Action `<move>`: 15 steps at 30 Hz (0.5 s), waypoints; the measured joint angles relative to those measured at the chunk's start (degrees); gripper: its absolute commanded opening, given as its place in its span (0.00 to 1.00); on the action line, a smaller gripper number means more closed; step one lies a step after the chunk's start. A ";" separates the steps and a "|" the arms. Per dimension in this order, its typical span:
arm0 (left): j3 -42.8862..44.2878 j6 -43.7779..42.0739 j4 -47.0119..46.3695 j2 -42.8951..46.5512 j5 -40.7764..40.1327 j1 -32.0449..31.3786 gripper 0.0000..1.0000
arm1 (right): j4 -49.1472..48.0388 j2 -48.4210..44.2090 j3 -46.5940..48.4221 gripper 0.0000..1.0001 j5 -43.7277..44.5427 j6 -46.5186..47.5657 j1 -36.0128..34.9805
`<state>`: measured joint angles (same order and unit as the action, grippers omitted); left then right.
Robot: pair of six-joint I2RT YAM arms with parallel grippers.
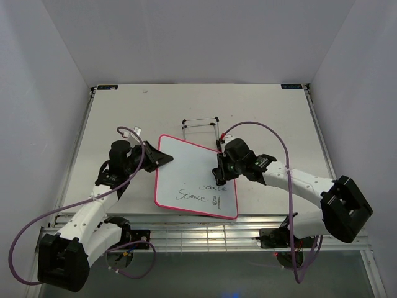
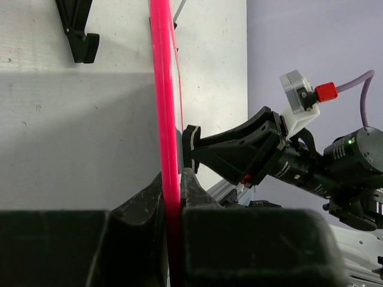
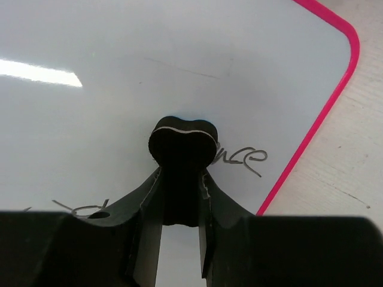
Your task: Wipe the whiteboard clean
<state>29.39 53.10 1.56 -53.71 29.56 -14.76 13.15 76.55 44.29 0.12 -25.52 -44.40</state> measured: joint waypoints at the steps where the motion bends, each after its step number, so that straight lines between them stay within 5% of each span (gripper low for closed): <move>1: -0.02 0.13 0.20 0.39 0.02 0.09 0.00 | 0.26 0.13 0.57 0.10 0.15 0.48 -0.85; 11: -1.66 0.15 0.76 1.75 -0.17 0.90 0.00 | 4.85 8.68 21.75 0.10 0.59 0.57 -22.29; 15: -1.84 0.09 0.79 1.75 0.07 0.83 0.00 | 4.70 11.80 25.33 0.09 -0.28 0.28 -24.90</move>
<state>27.55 53.19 2.35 -51.96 29.63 -13.93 17.85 88.36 69.63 -0.16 -25.23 -69.30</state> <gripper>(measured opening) 0.178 0.296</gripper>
